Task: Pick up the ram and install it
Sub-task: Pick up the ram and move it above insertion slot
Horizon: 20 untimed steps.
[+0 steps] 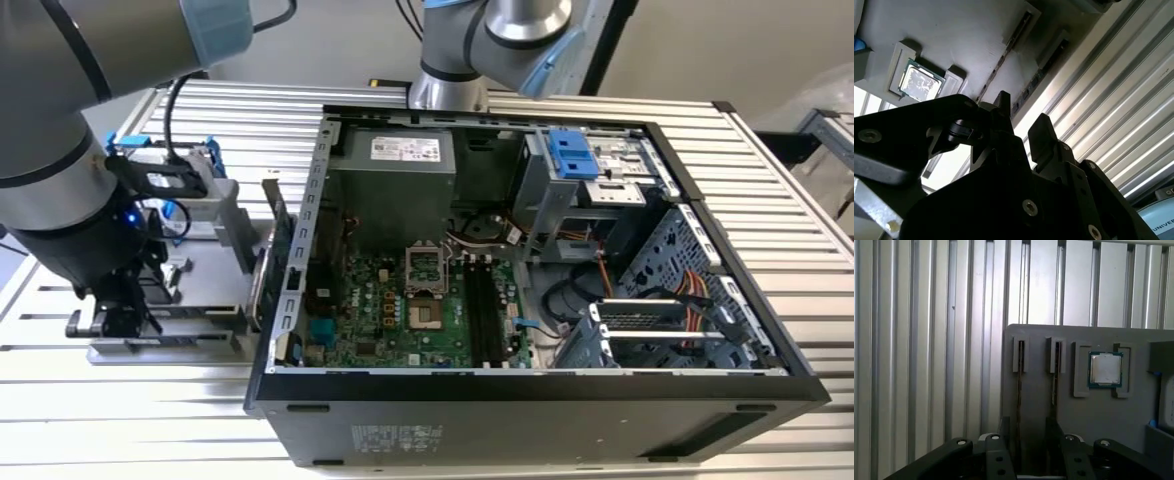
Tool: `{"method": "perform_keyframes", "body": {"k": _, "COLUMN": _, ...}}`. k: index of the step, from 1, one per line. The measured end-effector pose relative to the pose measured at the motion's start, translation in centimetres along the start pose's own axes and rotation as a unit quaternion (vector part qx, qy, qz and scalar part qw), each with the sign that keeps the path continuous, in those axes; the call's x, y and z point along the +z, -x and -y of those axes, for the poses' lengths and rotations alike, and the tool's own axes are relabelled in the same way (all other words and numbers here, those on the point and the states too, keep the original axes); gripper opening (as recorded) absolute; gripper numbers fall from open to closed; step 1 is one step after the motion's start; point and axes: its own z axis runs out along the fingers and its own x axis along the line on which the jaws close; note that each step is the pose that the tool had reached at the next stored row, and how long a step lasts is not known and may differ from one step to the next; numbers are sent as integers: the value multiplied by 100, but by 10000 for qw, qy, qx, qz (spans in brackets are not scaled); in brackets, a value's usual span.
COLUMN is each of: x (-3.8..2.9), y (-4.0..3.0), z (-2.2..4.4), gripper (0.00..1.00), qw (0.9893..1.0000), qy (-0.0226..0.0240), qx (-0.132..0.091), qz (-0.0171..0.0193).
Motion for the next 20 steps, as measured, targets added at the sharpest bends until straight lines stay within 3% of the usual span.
{"method": "perform_keyframes", "body": {"k": 20, "x": 269, "y": -17, "z": 7, "gripper": 100, "qw": 10000, "qy": -1, "qx": 50, "qz": -15}}
